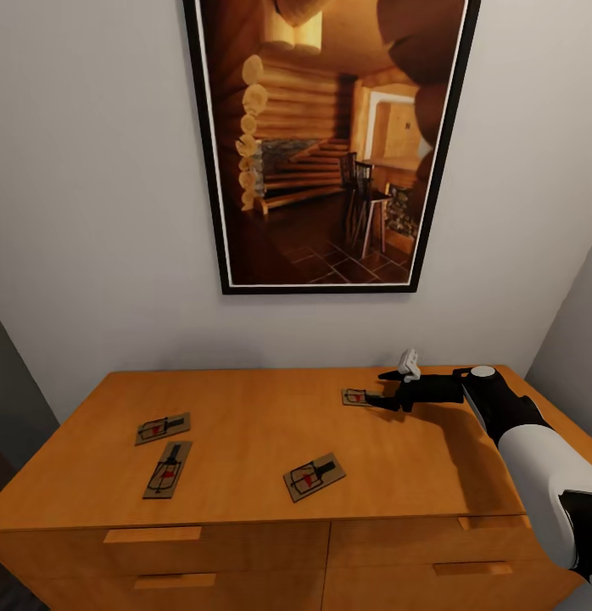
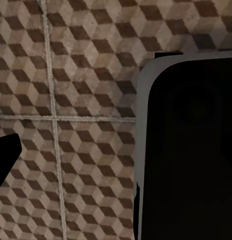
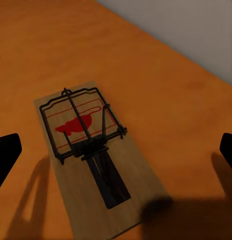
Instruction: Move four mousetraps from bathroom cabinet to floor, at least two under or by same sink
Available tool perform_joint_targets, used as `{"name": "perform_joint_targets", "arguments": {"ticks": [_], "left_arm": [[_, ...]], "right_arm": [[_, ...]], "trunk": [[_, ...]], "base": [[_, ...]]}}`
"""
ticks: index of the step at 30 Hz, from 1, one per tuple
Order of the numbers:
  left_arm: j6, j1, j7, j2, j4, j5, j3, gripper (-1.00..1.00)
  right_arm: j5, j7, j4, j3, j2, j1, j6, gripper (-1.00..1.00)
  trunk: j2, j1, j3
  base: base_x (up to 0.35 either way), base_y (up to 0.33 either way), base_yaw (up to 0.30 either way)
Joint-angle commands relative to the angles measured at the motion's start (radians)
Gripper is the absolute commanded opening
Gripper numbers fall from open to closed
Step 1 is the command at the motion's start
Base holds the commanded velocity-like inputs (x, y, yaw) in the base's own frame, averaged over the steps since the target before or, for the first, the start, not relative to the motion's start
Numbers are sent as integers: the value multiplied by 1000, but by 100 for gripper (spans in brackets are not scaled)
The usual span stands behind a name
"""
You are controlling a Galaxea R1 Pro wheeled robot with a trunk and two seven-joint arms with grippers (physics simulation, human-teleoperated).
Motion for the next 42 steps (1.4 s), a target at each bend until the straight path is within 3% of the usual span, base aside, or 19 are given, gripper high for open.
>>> {"name": "perform_joint_targets", "arguments": {"ticks": [1, 42], "left_arm": [[-5, 0, 3, 0, 2, -1, -1, 100], [-5, -1, 3, 0, 2, -1, -1, 100]], "right_arm": [[9, 6, -1, -7, 1, 0, 5, 100], [8, 7, -1, -7, 1, 0, 5, 100]], "trunk": [[0, 0, -1], [0, 0, -1]], "base": [[0, 13, 0], [-6, 28, 0]]}}
